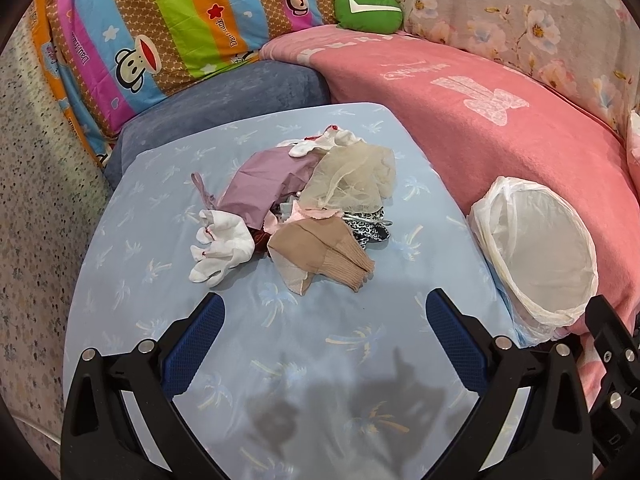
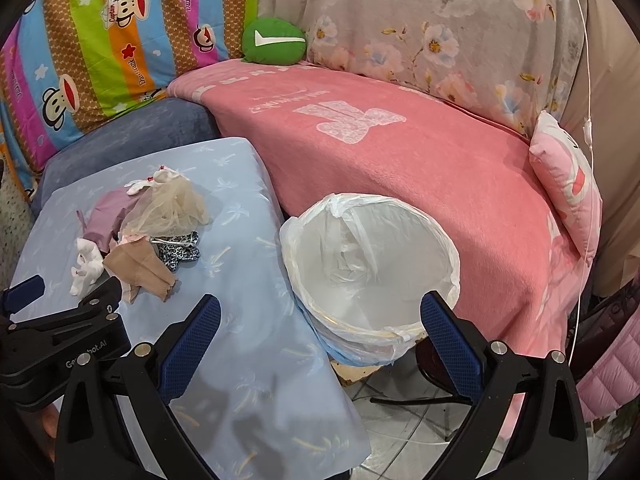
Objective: Organize soft objects
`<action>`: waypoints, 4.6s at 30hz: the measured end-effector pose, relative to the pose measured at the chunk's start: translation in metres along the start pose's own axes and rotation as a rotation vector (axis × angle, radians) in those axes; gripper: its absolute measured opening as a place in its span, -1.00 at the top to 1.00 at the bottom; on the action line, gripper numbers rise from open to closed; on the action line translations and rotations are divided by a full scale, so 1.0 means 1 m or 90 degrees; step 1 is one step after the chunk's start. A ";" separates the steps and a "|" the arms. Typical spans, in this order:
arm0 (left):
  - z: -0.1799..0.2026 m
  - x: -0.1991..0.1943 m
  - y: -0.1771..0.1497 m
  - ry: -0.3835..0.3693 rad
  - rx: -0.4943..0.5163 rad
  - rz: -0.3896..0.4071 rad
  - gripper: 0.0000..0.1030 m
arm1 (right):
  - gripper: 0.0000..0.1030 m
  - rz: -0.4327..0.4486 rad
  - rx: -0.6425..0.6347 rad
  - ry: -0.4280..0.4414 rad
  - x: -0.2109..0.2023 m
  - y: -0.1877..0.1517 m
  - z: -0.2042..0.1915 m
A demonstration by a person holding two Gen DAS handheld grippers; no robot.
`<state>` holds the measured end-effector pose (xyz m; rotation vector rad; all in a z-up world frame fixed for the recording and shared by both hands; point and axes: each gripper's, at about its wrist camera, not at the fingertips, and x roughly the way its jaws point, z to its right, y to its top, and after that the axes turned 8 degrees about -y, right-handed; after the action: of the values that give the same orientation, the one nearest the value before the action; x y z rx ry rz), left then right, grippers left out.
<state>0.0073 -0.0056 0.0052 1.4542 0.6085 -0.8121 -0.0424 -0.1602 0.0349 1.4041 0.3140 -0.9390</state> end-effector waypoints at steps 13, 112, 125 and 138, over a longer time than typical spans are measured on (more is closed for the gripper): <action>0.000 -0.002 -0.001 0.001 0.001 0.003 -0.87 | -0.88 0.000 0.001 0.000 -0.001 -0.001 0.001; -0.168 0.115 0.011 -0.151 -0.164 -0.051 -0.03 | -0.65 -0.085 -0.043 0.211 0.110 0.011 -0.202; -0.170 0.086 0.014 -0.193 -0.151 -0.023 0.91 | 0.92 -0.107 -0.044 0.289 0.095 -0.003 -0.203; -0.149 0.064 0.015 -0.202 -0.115 -0.006 0.89 | 0.93 -0.020 -0.003 0.309 0.033 0.023 -0.157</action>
<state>0.0750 0.1341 -0.0435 1.1302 0.4342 -0.9475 0.0462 -0.0302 -0.0026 1.6172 0.7018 -0.6101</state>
